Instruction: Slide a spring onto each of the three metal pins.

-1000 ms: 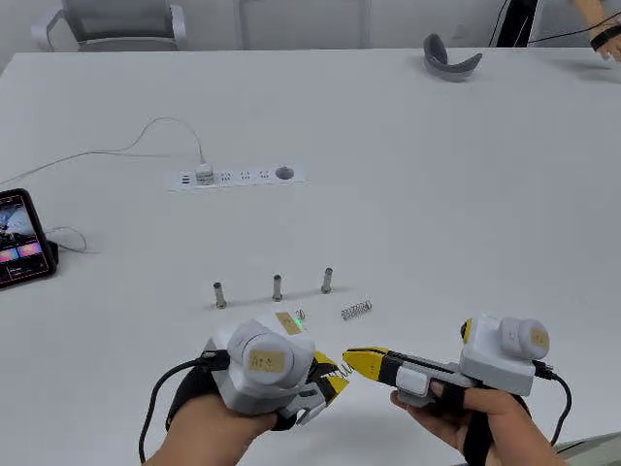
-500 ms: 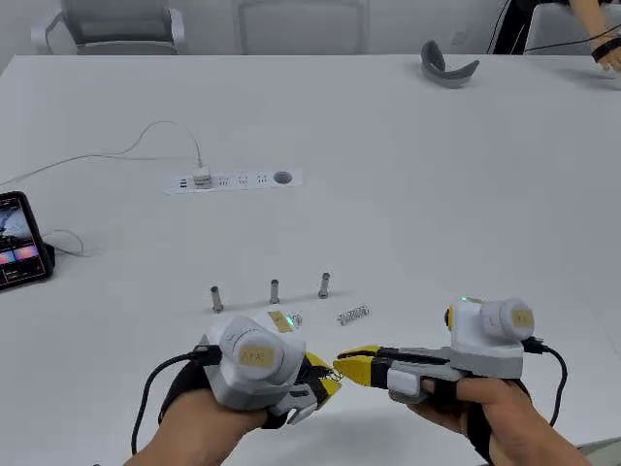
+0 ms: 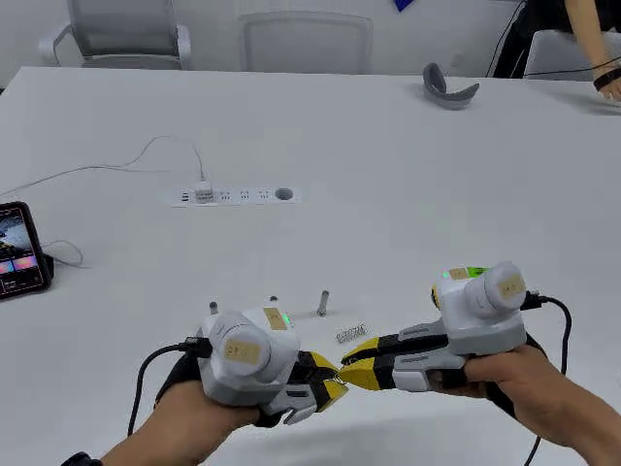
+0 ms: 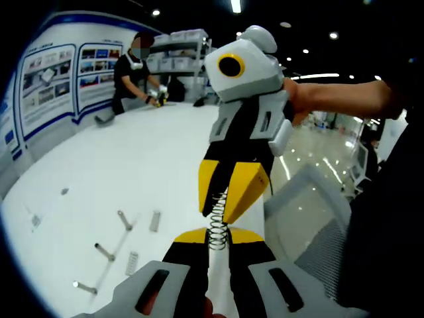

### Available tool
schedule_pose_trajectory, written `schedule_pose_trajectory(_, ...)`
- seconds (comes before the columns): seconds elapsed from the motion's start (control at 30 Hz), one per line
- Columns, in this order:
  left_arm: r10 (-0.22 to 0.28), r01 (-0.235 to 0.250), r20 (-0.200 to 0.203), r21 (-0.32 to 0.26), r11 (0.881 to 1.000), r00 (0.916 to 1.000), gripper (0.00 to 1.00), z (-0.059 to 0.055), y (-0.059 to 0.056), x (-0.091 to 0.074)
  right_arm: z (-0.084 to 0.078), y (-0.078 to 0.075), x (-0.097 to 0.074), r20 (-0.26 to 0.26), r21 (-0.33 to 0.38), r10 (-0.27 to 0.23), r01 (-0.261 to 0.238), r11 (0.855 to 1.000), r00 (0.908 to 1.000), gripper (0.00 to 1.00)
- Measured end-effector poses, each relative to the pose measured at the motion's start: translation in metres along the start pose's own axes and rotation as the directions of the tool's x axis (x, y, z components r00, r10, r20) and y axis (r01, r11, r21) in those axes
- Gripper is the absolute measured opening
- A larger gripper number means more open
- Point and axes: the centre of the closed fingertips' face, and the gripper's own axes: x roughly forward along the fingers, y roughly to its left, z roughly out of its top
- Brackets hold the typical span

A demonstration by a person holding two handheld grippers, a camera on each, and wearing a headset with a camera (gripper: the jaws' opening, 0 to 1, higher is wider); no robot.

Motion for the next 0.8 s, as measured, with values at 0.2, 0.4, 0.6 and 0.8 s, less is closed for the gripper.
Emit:
schedule_pose_trajectory(0.2, -0.007, 0.007, 0.006, 0.03, 1.0, 1.0, 0.1, 0.003, -0.002, 0.0, -0.009, 0.002, -0.001, -0.158, -0.132, 0.012, -0.033, 0.991, 0.9874, 0.12)
schedule_pose_trajectory(0.4, -0.003, 0.003, 0.01, 0.024, 1.0, 0.9999, 0.1, 0.003, -0.004, -0.002, -0.007, 0.005, 0.003, -0.172, -0.157, 0.039, -0.067, 0.985, 0.9843, 0.12)
schedule_pose_trajectory(0.6, 0.001, -0.001, 0.002, 0.034, 0.999, 1.0, 0.1, 0.0, -0.006, -0.003, -0.008, 0.008, 0.007, -0.186, -0.167, 0.07, -0.102, 0.981, 0.9801, 0.12)
schedule_pose_trajectory(0.8, 0.015, -0.015, 0.022, 0.015, 1.0, 0.9997, 0.1, -0.005, -0.006, -0.006, -0.009, 0.012, 0.012, -0.197, -0.189, 0.09, -0.128, 0.974, 0.9763, 0.12)
